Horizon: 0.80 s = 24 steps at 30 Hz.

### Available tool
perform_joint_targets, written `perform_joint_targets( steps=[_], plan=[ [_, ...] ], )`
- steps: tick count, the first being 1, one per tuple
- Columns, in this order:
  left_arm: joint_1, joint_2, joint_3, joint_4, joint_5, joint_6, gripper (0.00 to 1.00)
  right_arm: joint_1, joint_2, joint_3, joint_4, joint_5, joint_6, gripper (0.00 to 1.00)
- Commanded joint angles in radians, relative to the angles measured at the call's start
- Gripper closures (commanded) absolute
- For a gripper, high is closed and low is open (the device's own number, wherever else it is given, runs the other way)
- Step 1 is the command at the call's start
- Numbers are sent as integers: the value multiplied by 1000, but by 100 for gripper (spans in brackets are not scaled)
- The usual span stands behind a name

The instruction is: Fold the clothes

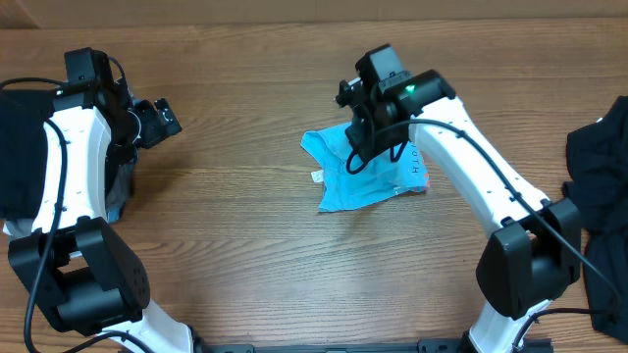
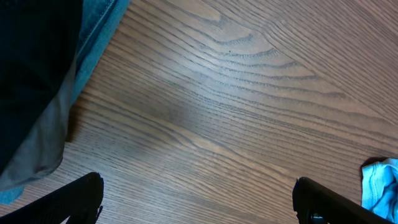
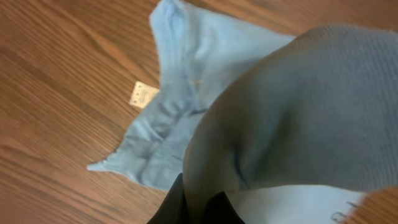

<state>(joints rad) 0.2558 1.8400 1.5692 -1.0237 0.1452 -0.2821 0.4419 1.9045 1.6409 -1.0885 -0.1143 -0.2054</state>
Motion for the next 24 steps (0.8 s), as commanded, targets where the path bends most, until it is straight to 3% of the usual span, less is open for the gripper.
perform_joint_targets(
  steps=[1,8,10,12,14,15,16,17,22,24],
  plan=[
    [0,-8,19,0,1,-2,0,24,-29,-55,57,-108,27,95],
    [0,-8,19,0,1,-2,0,72,-29,-71,112,-116,51,95],
    [0,-8,19,-2,1,-2,0,86,-29,-71,115,-116,53,89],
    [0,-8,19,-4,1,-2,0,97,-29,-71,115,-115,53,72],
    [0,-8,19,-4,1,-2,0,102,-29,-71,115,-116,53,29],
    [0,-8,19,-5,1,-2,0,102,-29,-71,116,-115,53,21],
    [0,-8,19,-4,1,-2,0,102,-29,-71,119,-114,53,4],
    [0,-8,19,-4,2,-2,0,102,-29,-71,123,-112,53,0],
    [-8,-8,19,-4,39,17,0,92,-29,-64,138,-112,80,0],
    [-27,-8,19,2,158,64,3,65,-31,-53,137,-111,126,0]
  ],
)
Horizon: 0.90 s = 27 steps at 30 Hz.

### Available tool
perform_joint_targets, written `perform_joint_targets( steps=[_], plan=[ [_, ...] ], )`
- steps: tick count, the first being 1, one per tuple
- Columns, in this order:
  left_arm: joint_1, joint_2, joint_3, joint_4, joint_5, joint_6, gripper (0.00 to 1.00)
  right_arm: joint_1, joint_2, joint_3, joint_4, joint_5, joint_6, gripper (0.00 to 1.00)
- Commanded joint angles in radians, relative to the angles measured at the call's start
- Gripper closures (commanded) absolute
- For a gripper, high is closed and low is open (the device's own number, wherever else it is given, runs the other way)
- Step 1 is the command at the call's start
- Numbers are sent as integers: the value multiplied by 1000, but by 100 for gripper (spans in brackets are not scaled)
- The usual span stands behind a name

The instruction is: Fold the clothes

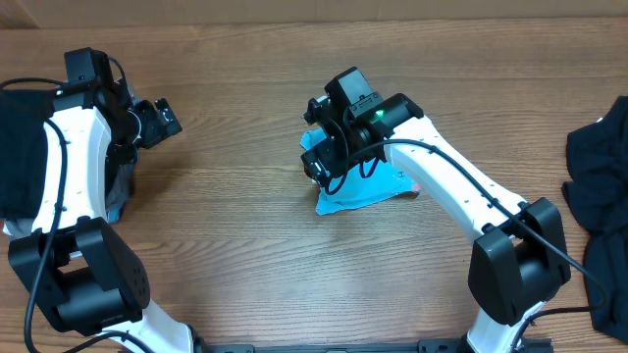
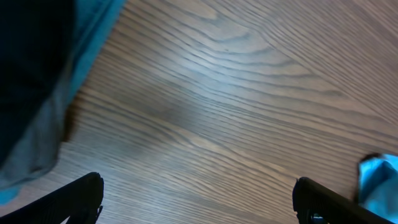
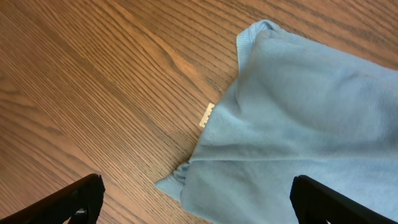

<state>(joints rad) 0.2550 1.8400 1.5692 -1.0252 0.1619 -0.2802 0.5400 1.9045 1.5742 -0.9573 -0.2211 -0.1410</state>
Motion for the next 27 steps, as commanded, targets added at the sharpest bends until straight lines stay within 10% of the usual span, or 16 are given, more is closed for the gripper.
perform_joint_targets(
  steps=[1,7,9,10,12,27],
  plan=[
    [-40,-8,19,8,206,103,7,-48,-31,19,6,-4,90,0],
    [-173,-7,19,14,333,279,55,-169,-31,38,-35,-60,250,2],
    [-238,-5,16,34,336,319,93,-208,-31,36,-92,-76,250,37],
    [-267,0,15,42,340,339,96,-223,-31,36,-121,-74,250,74],
    [-328,14,15,61,358,386,96,-249,-31,35,-169,-69,250,96],
    [-563,222,15,264,501,415,96,-373,-31,-202,-53,-499,138,96]
  ],
)
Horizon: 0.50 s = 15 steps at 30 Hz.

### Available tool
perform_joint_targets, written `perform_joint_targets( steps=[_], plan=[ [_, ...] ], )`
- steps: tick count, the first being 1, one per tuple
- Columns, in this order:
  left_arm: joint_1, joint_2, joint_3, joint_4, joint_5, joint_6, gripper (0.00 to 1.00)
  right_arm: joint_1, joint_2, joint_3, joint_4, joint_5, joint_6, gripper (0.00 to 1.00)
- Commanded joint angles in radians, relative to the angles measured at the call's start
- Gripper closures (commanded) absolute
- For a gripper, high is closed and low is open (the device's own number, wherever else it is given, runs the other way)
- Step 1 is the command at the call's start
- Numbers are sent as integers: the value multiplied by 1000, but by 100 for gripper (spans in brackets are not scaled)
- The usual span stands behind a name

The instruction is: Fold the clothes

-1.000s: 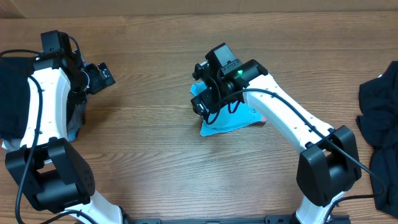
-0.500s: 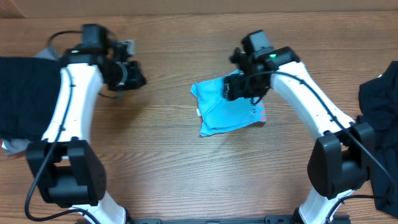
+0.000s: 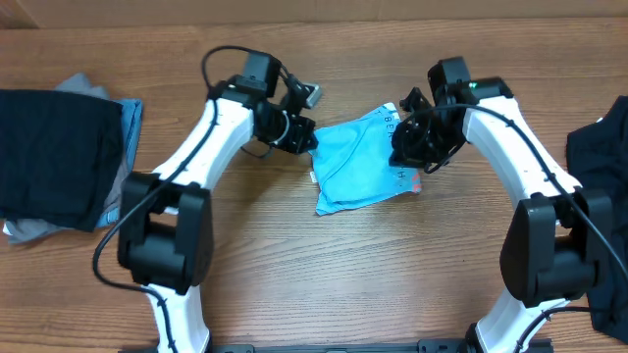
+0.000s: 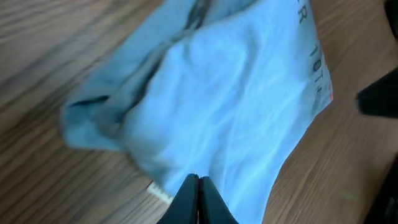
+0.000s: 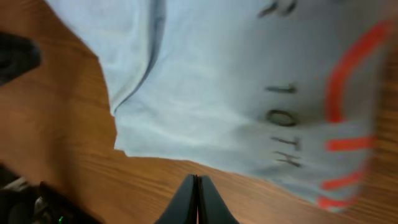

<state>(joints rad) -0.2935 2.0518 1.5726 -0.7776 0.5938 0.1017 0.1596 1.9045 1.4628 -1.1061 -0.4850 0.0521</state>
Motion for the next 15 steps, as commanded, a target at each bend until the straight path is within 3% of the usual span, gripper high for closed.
perform_joint_targets(
  steps=[1,5,15],
  plan=[
    [-16,10,11,20,70,34,96,7,-31,-117,134,-304,-74,96],
    [-16,11,11,24,84,34,96,12,-31,-202,273,-455,-85,96],
    [-15,43,11,50,50,41,96,25,-31,-257,413,-455,-82,96]
  ],
)
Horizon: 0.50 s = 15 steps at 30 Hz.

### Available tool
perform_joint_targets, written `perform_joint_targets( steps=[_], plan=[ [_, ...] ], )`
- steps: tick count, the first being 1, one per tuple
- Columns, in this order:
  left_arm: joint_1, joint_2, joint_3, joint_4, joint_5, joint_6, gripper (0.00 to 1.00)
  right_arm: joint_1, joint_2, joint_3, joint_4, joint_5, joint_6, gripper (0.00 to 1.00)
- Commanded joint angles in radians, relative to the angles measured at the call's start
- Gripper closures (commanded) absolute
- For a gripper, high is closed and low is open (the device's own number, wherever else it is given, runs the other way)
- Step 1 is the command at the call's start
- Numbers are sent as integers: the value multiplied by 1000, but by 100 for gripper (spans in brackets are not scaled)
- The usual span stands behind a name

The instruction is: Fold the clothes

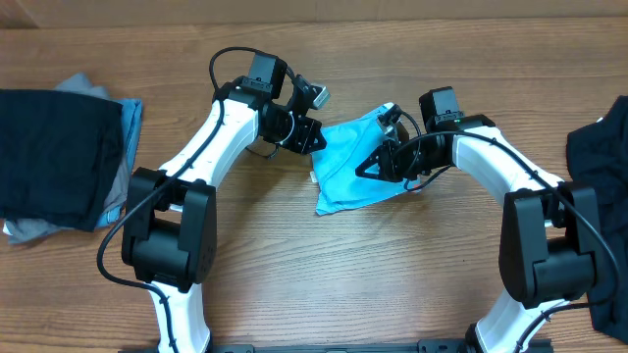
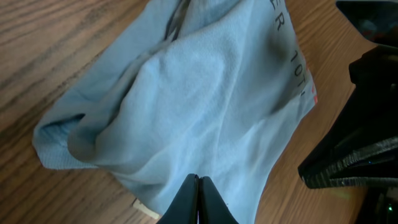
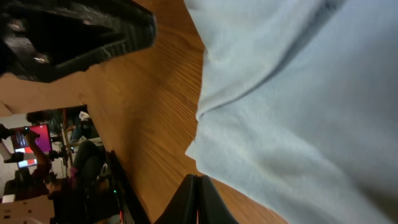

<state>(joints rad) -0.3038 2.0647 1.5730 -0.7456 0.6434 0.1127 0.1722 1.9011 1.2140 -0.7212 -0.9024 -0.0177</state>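
A light blue garment (image 1: 353, 169) with printed lettering lies crumpled mid-table. My left gripper (image 1: 314, 137) is shut at its upper left corner; in the left wrist view the shut tips (image 2: 199, 182) rest in the blue cloth (image 2: 205, 106). My right gripper (image 1: 366, 168) reaches in from the right and sits shut over the garment's middle. In its wrist view the tips (image 3: 198, 182) meet the cloth's edge (image 3: 298, 93). A small white label (image 1: 314, 177) sticks out at the left edge.
A stack of dark folded clothes (image 1: 54, 147) lies at the far left, with blue and grey pieces under it. A black garment (image 1: 601, 167) hangs over the table's right edge. Bare wood (image 1: 294, 265) runs along the front.
My right gripper has moved from the garment's right edge leftward to its middle, and the right side of the cloth has come with it. The left gripper has barely shifted.
At first my left gripper stood open by the stack at the far left, while the right was shut on cloth above the garment. Then the right stood open over the garment's left corner. Later both were shut at opposite upper corners; now the right side is drawn inward.
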Motion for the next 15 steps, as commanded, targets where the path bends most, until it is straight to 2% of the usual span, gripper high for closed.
perform_joint_targets(
  steps=[1,9,15],
  plan=[
    [-5,38,11,25,1,30,96,18,-27,-9,40,-38,-12,96],
    [-14,65,11,47,50,14,96,90,-27,-13,132,49,63,96],
    [-38,71,11,47,-1,14,96,134,-27,-15,152,152,110,96]
  ],
)
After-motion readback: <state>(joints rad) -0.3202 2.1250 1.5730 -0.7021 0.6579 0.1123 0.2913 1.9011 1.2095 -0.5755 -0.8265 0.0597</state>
